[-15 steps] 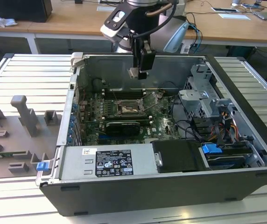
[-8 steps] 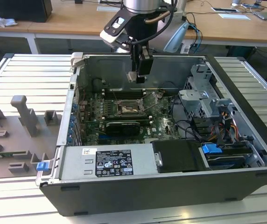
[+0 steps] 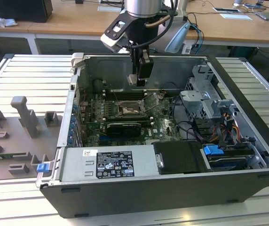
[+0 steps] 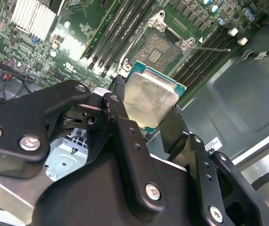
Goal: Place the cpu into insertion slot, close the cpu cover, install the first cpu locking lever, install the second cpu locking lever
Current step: 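Place the cpu into insertion slot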
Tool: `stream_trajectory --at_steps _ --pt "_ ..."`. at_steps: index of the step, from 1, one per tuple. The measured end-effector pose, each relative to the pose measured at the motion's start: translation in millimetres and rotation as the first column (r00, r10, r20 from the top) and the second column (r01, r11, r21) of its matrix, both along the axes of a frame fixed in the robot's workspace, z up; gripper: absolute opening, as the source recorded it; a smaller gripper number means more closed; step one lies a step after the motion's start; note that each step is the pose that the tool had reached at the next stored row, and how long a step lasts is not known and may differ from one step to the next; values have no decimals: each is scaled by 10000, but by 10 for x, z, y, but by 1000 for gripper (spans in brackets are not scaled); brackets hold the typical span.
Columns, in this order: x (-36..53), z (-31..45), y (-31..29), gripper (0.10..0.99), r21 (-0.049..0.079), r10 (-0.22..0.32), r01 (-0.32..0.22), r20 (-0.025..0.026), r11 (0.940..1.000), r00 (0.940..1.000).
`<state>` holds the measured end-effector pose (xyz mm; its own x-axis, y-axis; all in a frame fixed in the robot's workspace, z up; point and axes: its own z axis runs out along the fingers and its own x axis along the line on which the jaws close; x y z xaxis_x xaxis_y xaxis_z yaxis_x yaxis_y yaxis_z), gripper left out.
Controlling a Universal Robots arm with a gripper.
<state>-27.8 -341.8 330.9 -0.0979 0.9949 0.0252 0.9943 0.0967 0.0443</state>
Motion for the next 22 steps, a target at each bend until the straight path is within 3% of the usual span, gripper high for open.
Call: stream_trajectory --at_steps 3,5,9,13,17,22 --pt "-1 -78 1 537 -6 -547 547 17 9985 9985" --pt "-2 -110 1 537 -9 -549 549 41 9985 9985" --pt "-10 -243 1 537 -9 -546 546 41 9985 9985" --pt "-13 -323 1 537 -10 -547 547 40 9985 9985" --pt "-25 -478 5 537 -10 -415 415 41 9991 9991" --pt "-25 -598 64 537 -10 -416 416 41 9991 9991"
